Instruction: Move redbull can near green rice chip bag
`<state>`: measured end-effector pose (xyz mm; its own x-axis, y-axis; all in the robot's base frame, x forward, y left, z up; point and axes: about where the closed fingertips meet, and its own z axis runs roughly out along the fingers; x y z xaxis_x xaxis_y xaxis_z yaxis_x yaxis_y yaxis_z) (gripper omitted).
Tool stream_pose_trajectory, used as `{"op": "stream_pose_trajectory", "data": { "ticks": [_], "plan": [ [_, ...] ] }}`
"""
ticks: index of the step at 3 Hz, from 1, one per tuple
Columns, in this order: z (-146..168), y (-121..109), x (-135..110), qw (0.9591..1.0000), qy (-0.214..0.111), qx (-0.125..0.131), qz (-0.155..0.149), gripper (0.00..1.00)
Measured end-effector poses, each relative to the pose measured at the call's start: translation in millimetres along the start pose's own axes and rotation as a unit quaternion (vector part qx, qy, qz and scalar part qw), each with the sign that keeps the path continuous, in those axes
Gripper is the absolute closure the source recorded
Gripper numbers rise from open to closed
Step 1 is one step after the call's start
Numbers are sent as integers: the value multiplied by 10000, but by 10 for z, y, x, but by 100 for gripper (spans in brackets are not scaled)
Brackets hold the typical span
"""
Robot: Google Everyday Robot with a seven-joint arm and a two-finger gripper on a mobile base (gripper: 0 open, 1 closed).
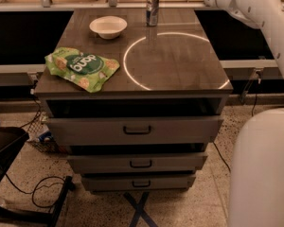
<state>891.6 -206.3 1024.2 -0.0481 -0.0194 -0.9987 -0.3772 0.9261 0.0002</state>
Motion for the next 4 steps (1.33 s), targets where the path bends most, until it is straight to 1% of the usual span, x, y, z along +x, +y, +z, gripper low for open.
{"op": "stream_pose_trajectory", "data": {
  "ticks": [1, 2, 3, 4],
  "plan": [
    [483, 154, 241, 9998, -10, 145, -113, 0],
    [1186, 281, 662, 9995, -124, 250, -155, 0],
    [1186, 281, 662, 9995, -124, 250, -155, 0],
    [1261, 329, 719, 9997, -158, 138, -85, 0]
  ]
}}
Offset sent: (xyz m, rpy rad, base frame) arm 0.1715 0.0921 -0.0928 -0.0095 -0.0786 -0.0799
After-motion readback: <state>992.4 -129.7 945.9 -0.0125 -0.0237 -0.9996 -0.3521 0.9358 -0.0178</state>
